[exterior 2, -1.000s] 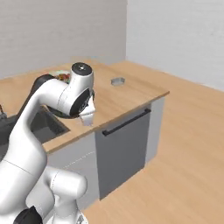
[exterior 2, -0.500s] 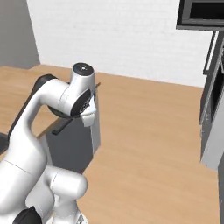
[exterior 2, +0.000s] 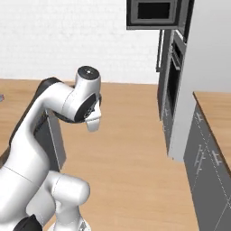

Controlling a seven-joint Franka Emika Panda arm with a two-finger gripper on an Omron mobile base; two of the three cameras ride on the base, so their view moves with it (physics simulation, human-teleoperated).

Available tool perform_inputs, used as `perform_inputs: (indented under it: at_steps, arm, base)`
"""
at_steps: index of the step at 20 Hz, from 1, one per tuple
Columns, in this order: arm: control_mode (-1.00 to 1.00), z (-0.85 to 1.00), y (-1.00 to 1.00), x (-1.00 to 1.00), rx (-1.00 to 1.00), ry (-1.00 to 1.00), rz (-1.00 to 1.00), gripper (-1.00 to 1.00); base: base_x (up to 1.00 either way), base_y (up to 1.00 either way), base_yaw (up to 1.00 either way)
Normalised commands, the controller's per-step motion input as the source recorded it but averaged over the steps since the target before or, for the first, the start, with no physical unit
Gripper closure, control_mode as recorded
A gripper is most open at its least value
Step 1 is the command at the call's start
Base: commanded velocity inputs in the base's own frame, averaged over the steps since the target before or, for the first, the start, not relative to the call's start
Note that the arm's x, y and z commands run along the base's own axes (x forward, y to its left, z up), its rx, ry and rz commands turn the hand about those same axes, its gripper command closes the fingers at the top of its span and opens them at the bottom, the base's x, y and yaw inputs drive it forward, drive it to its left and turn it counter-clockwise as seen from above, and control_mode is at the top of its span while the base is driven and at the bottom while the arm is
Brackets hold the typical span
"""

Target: Pick the garlic from the sink and place it in the bowl. Then pick the bowl and place it in the microwave. Then close the microwave door and press the start button.

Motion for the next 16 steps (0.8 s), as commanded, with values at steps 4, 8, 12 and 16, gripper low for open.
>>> perform_inputs:
  at_steps: [4, 8, 12, 16]
  arm:
    - [1.00, 0.00, 0.00, 0.00, 0.00, 0.00, 0.00, 1.00]
    - [1.00, 0.00, 0.00, 0.00, 0.00, 0.00, 0.00, 1.00]
    - [1.00, 0.00, 0.00, 0.00, 0.00, 0.00, 0.00, 1.00]
    - [1.00, 0.00, 0.00, 0.00, 0.00, 0.00, 0.00, 1.00]
  base:
    - [0.76, 0.03, -0.38]
    - [0.84, 0.17, -0.33]
    - [0.81, 0.36, -0.30]
    - [0.85, 0.42, -0.27]
